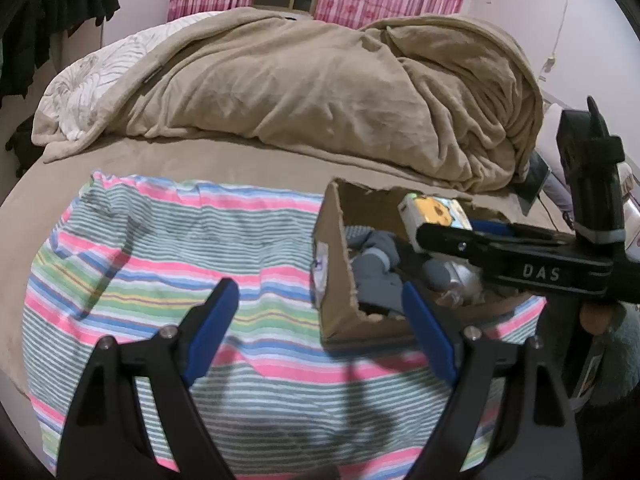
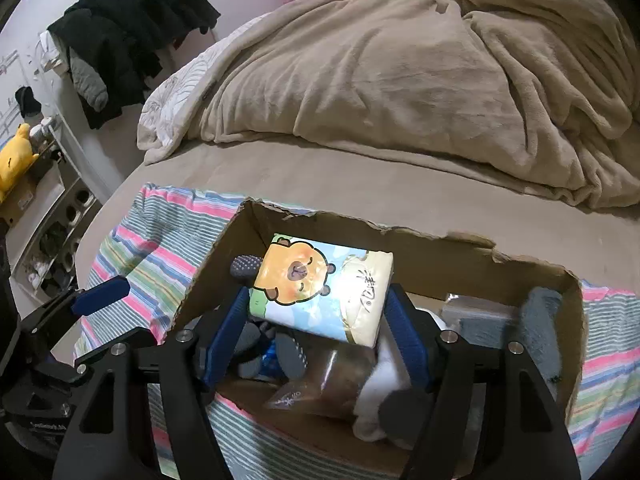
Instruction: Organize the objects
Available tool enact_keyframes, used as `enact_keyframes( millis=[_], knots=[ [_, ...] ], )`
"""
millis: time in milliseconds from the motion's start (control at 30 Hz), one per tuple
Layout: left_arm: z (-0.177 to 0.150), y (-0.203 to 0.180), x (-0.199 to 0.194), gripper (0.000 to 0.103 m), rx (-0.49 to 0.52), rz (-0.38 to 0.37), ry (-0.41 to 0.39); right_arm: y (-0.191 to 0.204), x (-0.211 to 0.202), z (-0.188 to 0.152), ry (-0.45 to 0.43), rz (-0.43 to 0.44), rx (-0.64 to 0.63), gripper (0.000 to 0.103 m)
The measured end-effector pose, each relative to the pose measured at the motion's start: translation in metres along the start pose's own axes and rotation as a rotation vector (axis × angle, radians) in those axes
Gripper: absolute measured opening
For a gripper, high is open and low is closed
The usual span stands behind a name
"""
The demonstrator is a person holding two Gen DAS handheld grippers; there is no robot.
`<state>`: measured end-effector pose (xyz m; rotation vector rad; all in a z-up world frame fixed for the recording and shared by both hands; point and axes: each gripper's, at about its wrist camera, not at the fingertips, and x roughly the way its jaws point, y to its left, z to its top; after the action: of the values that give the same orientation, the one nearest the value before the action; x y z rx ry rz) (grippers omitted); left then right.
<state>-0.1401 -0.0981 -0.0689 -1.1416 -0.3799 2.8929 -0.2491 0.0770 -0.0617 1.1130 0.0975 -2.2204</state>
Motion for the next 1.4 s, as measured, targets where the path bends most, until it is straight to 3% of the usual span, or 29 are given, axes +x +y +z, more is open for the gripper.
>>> enact_keyframes(
  millis=[133,200,767,1400],
  knots=[
    [0.0,-0.001,0.001,0.085,0.0,0.0,0.003,0.0,0.002,0.0,-0.009,-0.025,0.001,0.077],
    [0.0,-0.001,0.001,0.085,0.001,0.0,0.002,-0.003,0.001,-0.001,-0.015,-0.035,0.011,0.085],
    [-0.003,-0.021,-0.031,0.085,0.031,0.011,-0.021,0.001,-0.038,-0.016,-0.046,-0.034,0.001,0.085],
    [-0.029,-0.061,-0.08,0.085,0.069,0.013,-0.027,-0.005,-0.114,-0.071,-0.09,-0.096,0.031,0.085]
  ],
)
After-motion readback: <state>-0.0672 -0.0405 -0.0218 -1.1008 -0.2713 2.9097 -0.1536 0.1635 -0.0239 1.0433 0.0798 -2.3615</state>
